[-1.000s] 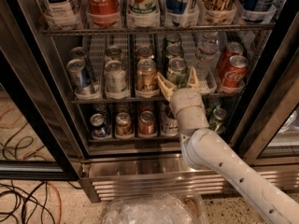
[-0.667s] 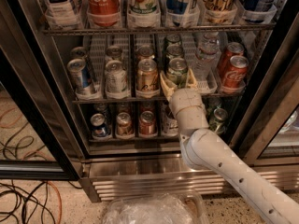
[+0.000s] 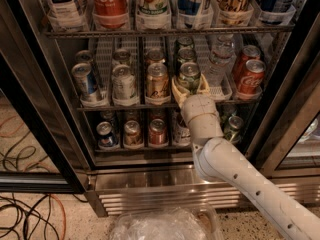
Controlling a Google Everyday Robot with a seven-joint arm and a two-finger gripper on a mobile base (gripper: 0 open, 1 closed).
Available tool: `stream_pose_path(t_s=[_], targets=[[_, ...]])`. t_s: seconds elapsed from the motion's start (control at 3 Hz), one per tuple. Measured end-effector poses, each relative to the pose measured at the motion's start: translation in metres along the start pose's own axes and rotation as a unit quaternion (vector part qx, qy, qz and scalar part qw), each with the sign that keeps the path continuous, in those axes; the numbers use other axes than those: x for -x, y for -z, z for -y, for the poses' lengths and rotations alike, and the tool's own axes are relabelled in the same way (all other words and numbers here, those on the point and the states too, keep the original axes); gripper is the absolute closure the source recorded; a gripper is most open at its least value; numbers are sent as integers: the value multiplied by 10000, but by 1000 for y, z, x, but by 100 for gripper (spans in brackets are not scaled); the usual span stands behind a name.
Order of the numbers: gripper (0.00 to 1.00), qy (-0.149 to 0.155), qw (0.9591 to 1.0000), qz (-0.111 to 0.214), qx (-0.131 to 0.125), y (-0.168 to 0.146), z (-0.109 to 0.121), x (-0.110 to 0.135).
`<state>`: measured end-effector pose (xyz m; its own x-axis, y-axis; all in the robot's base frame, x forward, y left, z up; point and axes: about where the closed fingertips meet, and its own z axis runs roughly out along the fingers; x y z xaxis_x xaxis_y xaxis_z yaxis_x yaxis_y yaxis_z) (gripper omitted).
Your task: Pick green can from middle shelf of fridge
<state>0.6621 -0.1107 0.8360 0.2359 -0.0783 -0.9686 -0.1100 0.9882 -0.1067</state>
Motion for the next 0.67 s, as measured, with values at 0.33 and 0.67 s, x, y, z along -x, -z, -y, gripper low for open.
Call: stream_pose_path(t_s=[0.33,0.67], targets=[[100,0,10000,0,0,0,0,0],[100,48,10000,-37,75,0,-2,3]])
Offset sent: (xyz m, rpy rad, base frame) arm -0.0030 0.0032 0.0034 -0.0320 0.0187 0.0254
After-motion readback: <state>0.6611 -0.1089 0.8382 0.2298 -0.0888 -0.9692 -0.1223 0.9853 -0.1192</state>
